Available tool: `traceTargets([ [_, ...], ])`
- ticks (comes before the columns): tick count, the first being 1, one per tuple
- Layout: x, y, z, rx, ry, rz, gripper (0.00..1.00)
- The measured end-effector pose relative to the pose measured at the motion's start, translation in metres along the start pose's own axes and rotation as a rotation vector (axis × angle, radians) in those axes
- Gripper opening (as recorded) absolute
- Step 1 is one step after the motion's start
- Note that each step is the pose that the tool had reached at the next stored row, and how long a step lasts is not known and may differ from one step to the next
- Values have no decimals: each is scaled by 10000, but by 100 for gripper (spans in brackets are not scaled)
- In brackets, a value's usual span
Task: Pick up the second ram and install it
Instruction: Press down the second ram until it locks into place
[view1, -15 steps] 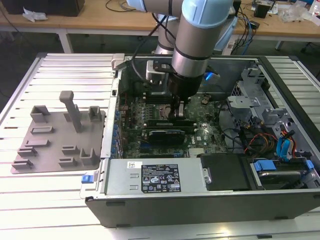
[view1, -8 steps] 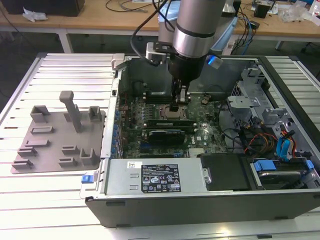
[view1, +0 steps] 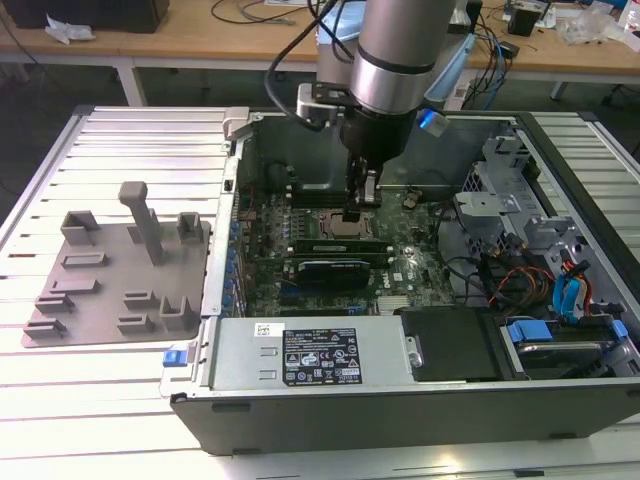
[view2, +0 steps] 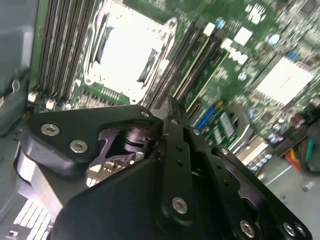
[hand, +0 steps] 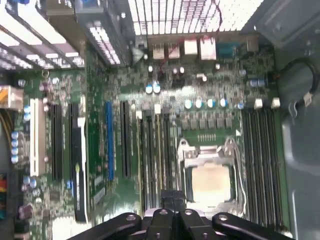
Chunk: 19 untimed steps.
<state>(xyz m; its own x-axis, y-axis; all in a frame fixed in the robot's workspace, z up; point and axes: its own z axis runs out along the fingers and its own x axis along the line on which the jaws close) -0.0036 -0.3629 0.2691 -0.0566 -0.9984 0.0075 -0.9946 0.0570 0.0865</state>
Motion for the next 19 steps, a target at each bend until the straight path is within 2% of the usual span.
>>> traceTargets([
  [1,-5,-135,9,-15,13,-1,8],
  [3,-7,-274,79,-26,14,-2,8],
  [6,-2,-337,149,-27,13,-1,8],
  [8,19,-397,232,-27,14,0,8],
  [11,53,-427,344,-28,3,-1,8],
  [13,57,-434,383,-33,-30,-5,8],
  [15,55,-433,374,-31,-82,-8,8],
  [18,59,-426,306,-35,-148,-16,8],
  [19,67,-401,303,-30,-218,-22,8],
])
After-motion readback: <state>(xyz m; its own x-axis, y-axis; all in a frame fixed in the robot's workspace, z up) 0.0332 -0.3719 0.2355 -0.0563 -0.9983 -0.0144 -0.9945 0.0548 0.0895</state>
